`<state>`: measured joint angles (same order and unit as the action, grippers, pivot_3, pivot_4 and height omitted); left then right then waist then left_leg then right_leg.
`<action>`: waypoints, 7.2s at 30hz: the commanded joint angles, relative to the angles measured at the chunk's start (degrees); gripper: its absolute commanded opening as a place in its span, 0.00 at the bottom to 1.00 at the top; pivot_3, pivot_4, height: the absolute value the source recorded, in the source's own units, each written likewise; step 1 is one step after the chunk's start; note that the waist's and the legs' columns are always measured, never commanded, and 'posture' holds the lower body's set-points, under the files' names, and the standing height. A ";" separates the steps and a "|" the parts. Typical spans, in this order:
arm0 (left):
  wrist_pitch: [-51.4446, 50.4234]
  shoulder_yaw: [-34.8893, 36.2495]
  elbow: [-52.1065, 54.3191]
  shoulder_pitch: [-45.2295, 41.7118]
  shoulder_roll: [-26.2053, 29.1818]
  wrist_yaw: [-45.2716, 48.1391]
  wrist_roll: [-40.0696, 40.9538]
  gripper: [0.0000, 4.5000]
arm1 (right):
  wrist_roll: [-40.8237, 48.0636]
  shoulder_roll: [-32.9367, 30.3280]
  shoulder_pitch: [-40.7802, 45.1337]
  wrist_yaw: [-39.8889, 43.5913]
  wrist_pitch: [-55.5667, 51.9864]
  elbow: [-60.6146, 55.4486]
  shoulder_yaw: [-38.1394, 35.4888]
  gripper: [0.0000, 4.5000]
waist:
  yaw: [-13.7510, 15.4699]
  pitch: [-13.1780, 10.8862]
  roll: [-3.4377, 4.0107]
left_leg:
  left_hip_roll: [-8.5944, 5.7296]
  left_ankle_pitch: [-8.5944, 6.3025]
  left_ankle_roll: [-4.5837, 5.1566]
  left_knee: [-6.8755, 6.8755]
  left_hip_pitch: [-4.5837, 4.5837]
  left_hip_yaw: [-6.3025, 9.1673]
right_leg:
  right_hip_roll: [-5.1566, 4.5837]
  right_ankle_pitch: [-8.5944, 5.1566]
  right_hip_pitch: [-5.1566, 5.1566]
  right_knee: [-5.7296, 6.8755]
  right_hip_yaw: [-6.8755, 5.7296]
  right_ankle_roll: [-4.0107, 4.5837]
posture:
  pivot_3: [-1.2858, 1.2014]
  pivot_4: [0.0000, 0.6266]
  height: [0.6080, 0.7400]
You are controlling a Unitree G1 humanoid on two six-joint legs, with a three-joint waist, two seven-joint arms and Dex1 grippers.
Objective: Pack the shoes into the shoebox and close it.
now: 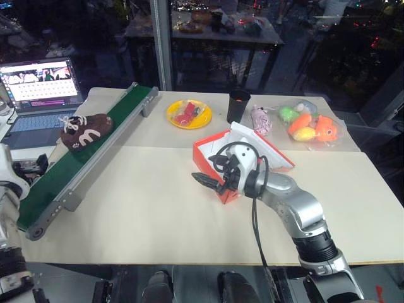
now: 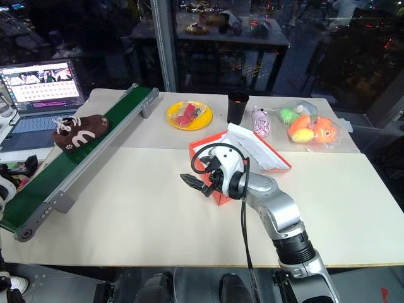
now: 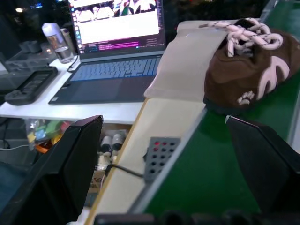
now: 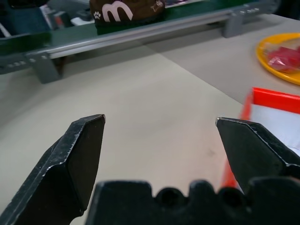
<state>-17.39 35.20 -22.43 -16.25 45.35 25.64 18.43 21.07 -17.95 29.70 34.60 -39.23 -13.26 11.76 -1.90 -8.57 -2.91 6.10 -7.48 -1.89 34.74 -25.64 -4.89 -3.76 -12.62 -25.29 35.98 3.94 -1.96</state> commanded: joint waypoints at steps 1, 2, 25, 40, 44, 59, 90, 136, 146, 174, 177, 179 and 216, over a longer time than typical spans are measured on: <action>4.80 0.91 -2.96 -1.36 2.88 6.35 1.97 1.00 | 0.46 0.17 1.73 1.10 0.67 -0.95 -0.36 0.99 | -0.01 0.00 -0.01 | 0.00 0.00 0.00 -0.02 -0.02 -0.02 | -0.02 -0.01 0.01 0.00 -0.01 0.01 | 0.52 0.24 0.97; 5.49 0.99 -3.87 -1.22 3.39 7.28 2.03 1.00 | 0.54 0.17 1.77 1.28 0.58 -0.98 -0.36 0.99 | -0.07 0.01 -0.01 | 0.00 0.00 0.00 -0.02 -0.14 -0.03 | -0.02 -0.01 0.01 0.01 -0.02 0.02 | 0.52 0.24 0.97; 19.94 -10.75 -37.91 -6.22 10.47 32.83 -3.80 0.89 | 10.72 -5.72 4.57 6.99 -11.92 -10.88 -3.10 1.00 | 1.14 0.18 -0.02 | 0.21 0.04 -0.04 0.06 -0.58 -0.11 | 0.20 -0.13 -0.96 0.80 -0.06 0.39 | 0.52 0.24 0.97; 16.52 -12.04 -28.55 -12.28 8.54 34.48 -0.47 0.51 | 11.23 -5.42 4.38 3.92 -12.59 -12.14 -2.85 1.00 | 2.74 0.17 -0.01 | 0.28 0.05 -0.04 0.20 -0.67 -0.12 | 0.22 -0.23 -0.92 0.87 -0.19 0.45 | 0.52 0.24 0.97; 7.18 -11.83 -11.24 -13.92 4.01 30.97 4.75 0.51 | 11.85 -5.12 4.64 2.98 -12.40 -10.98 -4.37 1.00 | 2.58 0.19 -0.29 | 0.32 0.08 -0.05 0.34 -0.80 -0.11 | 0.25 -0.22 -0.91 0.90 -0.24 0.42 | 0.52 0.24 0.97; -17.73 -24.29 28.85 -20.20 -17.11 14.89 16.72 0.51 | 42.97 14.76 14.79 -30.62 -17.57 4.72 -38.65 1.00 | 1.05 0.15 -0.25 | 0.32 0.44 0.47 0.43 -0.76 0.07 | 0.42 0.05 -0.81 1.06 -0.14 -0.21 | 0.52 0.24 0.97; -14.99 -31.34 24.42 -23.48 -25.39 15.27 13.43 0.51 | 53.10 10.98 11.98 -37.52 -13.83 -2.23 -30.66 1.00 | -0.59 0.02 0.06 | 0.25 0.48 0.56 0.45 -0.76 0.27 | 0.48 0.03 -0.76 1.05 -0.02 -0.31 | 0.52 0.24 0.97; -22.10 -24.15 38.56 -5.21 -18.32 9.30 18.14 1.00 | -6.33 -19.52 26.08 12.48 13.01 43.33 5.18 0.09 | -0.57 -0.06 0.14 | 0.17 0.48 0.55 0.41 -0.75 0.23 | 0.44 0.01 -0.77 0.85 0.05 -0.32 | 0.52 0.24 0.97; -22.07 -23.42 42.30 -2.17 -18.93 6.41 18.68 1.00 | -19.41 -12.52 33.63 16.88 29.13 71.33 7.55 0.09 | -0.57 -0.08 0.16 | 0.13 0.48 0.55 0.45 -0.75 0.24 | 0.44 0.04 -0.78 0.90 0.07 -0.36 | 0.52 0.24 0.97; -16.45 -15.25 33.31 -2.16 -15.91 -2.02 11.84 1.00 | -2.98 -3.92 20.33 17.81 7.88 19.48 -9.08 0.98 | 0.14 -0.12 0.26 | 0.13 0.47 0.53 0.32 -0.72 0.29 | 0.43 0.01 -0.81 1.09 0.01 -0.38 | 0.52 0.24 0.97; -13.08 -13.79 29.37 -2.47 -14.47 -3.37 8.72 1.00 | 0.53 -1.98 13.55 14.00 2.25 9.60 -9.75 0.98 | 0.82 -0.12 0.26 | 0.12 0.45 0.45 0.37 -0.72 0.25 | 0.41 0.02 -0.83 1.09 0.01 -0.37 | 0.52 0.24 0.97; -11.41 -12.84 27.02 -2.92 -14.02 -3.67 7.93 1.00 | 0.77 -1.20 11.05 11.92 0.89 6.42 -9.17 0.98 | 0.96 -0.12 0.26 | 0.12 0.38 0.26 0.39 -0.71 0.24 | 0.40 0.04 -0.83 1.09 0.01 -0.34 | 0.52 0.24 0.97; 9.92 -16.75 -24.24 -25.78 5.02 15.40 -3.91 1.00 | -1.57 2.84 5.71 7.04 5.85 3.91 0.08 0.98 | 1.08 -0.07 0.15 | 0.12 0.29 0.01 0.34 -0.69 0.21 | 0.41 0.06 -0.86 1.07 -0.03 -0.30 | 0.52 0.24 0.97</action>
<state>-10.03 18.80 -45.07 -39.52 48.15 38.83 15.41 19.51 -15.02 35.22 41.24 -35.35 -8.38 11.99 -0.82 -8.64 -2.77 6.23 -7.20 -1.89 35.08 -26.32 -4.68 -3.35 -12.55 -26.15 37.06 3.91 -2.26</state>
